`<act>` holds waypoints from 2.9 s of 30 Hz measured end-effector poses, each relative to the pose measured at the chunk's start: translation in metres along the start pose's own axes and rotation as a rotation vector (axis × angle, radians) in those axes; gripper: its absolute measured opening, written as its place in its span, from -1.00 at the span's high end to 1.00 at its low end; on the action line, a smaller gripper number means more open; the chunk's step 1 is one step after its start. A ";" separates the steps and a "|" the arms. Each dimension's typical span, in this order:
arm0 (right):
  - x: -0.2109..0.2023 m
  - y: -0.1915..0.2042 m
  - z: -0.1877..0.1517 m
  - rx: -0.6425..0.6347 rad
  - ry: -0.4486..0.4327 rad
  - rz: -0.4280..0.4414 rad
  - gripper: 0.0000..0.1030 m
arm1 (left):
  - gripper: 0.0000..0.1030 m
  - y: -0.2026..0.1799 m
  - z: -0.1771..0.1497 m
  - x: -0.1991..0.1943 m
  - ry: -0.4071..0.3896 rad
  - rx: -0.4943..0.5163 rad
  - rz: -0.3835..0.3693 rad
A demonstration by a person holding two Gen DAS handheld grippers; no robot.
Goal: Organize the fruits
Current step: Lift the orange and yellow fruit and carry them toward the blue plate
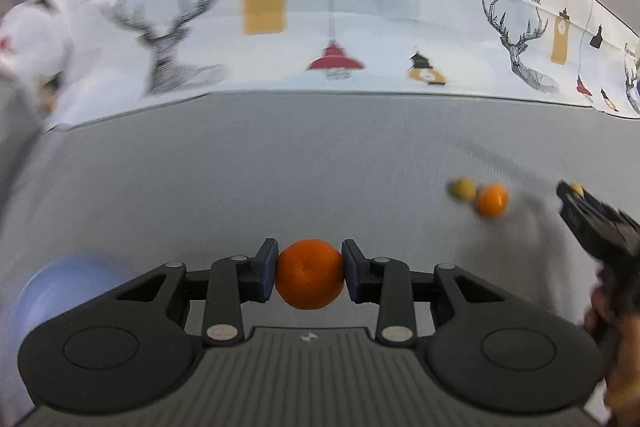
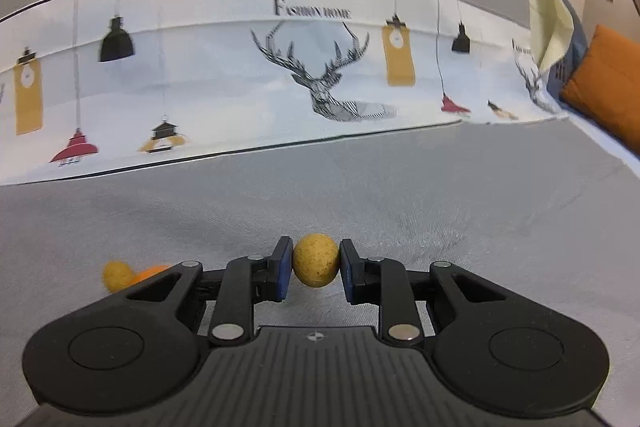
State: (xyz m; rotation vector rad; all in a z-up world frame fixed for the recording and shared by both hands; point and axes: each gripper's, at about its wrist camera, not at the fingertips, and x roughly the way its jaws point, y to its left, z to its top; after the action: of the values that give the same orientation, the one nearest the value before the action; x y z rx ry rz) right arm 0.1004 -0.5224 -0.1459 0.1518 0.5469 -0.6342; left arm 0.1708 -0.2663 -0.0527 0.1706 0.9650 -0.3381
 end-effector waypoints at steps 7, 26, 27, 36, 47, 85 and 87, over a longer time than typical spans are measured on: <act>-0.109 0.026 0.000 0.011 -0.014 0.163 0.49 | 0.26 0.070 -0.079 -0.097 0.019 -0.036 0.047; -0.403 0.138 -0.076 -0.335 0.063 0.617 0.49 | 0.26 0.150 -0.221 -0.221 -0.062 -0.109 0.102; -0.411 0.143 -0.079 -0.363 0.044 0.619 0.49 | 0.26 0.152 -0.224 -0.224 -0.072 -0.114 0.100; -0.440 0.153 -0.086 -0.410 0.019 0.633 0.49 | 0.26 0.158 -0.235 -0.235 -0.127 -0.116 0.095; -0.443 0.154 -0.088 -0.429 0.013 0.627 0.49 | 0.26 0.167 -0.236 -0.234 -0.119 -0.147 0.080; -0.425 0.170 -0.091 -0.465 0.068 0.630 0.49 | 0.26 0.181 -0.230 -0.210 -0.072 -0.181 0.081; -0.423 0.172 -0.091 -0.467 0.073 0.628 0.49 | 0.26 0.182 -0.229 -0.209 -0.069 -0.184 0.081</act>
State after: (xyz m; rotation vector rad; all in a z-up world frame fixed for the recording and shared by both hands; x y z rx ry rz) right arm -0.1199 -0.1375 -0.0044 -0.0957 0.6625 0.1174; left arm -0.0504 0.0135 -0.0095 0.0299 0.9129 -0.1787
